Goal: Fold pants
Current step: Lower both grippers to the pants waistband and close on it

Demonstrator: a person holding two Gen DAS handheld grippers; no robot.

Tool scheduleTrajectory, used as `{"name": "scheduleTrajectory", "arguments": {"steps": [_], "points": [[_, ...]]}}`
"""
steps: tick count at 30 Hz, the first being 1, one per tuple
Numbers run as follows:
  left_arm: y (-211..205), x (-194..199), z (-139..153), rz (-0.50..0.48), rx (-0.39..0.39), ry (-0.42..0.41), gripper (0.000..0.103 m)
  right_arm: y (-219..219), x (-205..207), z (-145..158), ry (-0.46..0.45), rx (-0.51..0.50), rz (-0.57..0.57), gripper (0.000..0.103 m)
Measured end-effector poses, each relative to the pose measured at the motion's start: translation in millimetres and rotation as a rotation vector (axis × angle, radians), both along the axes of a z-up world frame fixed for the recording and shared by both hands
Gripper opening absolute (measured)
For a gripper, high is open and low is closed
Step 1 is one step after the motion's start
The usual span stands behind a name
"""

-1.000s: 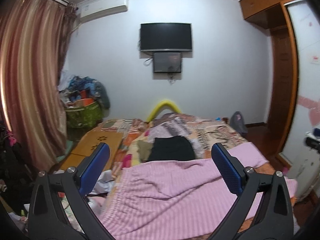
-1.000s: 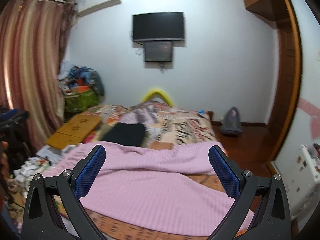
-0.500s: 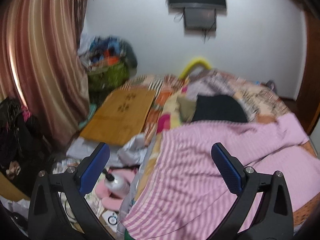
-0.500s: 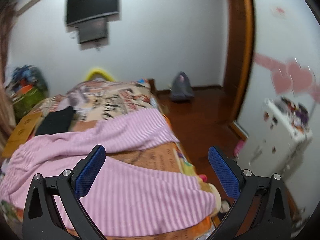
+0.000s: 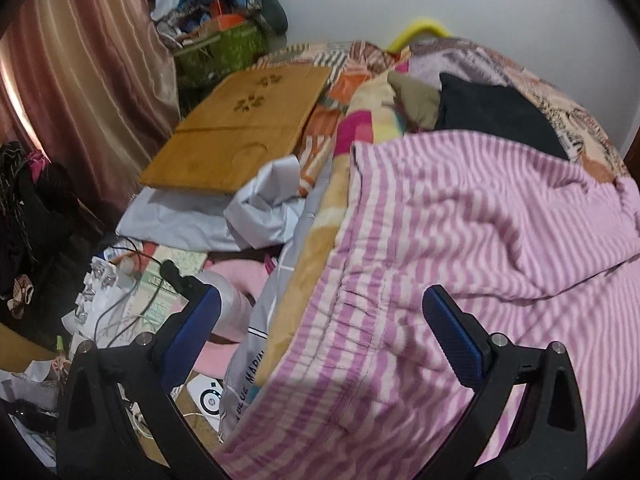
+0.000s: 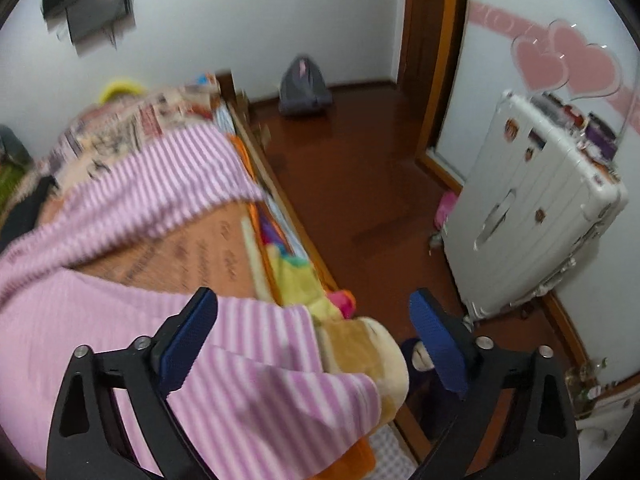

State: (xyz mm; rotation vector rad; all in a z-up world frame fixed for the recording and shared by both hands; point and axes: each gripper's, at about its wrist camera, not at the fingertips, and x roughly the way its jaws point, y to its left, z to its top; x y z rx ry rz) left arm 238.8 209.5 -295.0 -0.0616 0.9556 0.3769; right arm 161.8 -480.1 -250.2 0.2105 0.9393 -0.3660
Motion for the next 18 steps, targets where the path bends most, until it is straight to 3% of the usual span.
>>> {"name": "scheduleTrajectory", "arguments": {"steps": [3, 7, 10, 11, 12, 14, 16, 18], "points": [[-1.6, 5.6, -15.1, -0.011, -0.011, 0.051, 0.099, -5.5, 15.9, -31.9, 0.091, 0.052, 0.023, 0.075], [-1.4, 6.2, -30.1, 0.0, -0.026, 0.099, 0.096, -10.1, 25.8, -60.6, 0.168, 0.107, 0.062, 0.067], [2.8, 5.3, -40.4, 0.007, -0.104, 0.118, 0.087, -12.3, 24.5, -64.9, 0.153, 0.154, 0.07, 0.058], [4.7, 4.7, -42.1, 0.014, -0.134, 0.111, 0.087, -13.2, 22.9, -64.4, 0.146, 0.196, 0.077, 0.049], [6.1, 4.3, -42.6, 0.021, -0.145, 0.103, 0.086, -14.6, 22.6, -65.5, 0.142, 0.225, 0.082, 0.042], [6.8, 4.9, -42.9, 0.021, -0.157, 0.097, 0.084, -13.6, 21.1, -66.8, 0.134, 0.264, 0.097, 0.038], [6.6, 5.4, -42.1, 0.018, -0.164, 0.094, 0.078, -11.6, 18.5, -65.8, 0.129, 0.263, 0.108, 0.032], [6.2, 4.3, -39.6, 0.019, -0.161, 0.088, 0.07, -8.8, 15.2, -63.6, 0.116, 0.267, 0.121, 0.02]]}}
